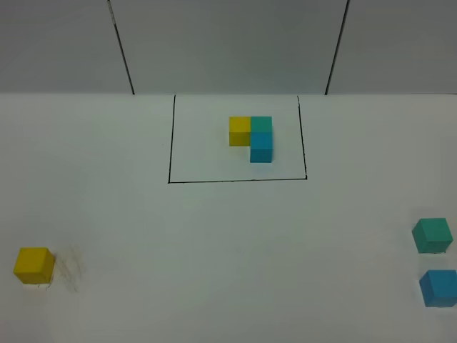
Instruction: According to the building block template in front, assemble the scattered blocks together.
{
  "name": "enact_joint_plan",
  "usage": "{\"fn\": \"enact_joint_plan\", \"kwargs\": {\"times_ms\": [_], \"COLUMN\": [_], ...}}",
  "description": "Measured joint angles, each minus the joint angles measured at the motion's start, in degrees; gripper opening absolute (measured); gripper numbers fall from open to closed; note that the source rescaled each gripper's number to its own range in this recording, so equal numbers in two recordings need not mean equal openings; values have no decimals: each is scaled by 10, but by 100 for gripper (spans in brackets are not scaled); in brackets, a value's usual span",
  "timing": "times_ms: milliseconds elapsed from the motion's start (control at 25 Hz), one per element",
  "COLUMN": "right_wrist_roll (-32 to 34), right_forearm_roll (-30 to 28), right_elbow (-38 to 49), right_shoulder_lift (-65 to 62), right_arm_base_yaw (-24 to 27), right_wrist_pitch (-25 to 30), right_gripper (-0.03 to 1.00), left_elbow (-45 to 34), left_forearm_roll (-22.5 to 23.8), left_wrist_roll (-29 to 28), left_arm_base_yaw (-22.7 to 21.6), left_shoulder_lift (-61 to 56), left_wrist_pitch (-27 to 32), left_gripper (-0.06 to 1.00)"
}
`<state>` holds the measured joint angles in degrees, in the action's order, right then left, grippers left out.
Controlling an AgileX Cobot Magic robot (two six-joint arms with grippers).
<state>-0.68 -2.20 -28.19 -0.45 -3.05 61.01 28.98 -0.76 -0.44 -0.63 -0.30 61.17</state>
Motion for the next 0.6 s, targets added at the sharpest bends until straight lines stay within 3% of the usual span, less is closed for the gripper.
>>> {"fn": "enact_joint_plan", "kwargs": {"times_ms": [600], "right_wrist_roll": [0], "right_forearm_roll": [0], "right_elbow": [0], "right_shoulder_lift": [0], "right_arm_base_yaw": [0], "right_wrist_pitch": [0], "right_gripper": [0], "left_elbow": [0], "left_forearm_roll": [0], "left_wrist_roll": [0], "left_arm_base_yaw": [0], "left_shoulder_lift": [0], "left_wrist_pitch": [0], "left_gripper": [64]}}
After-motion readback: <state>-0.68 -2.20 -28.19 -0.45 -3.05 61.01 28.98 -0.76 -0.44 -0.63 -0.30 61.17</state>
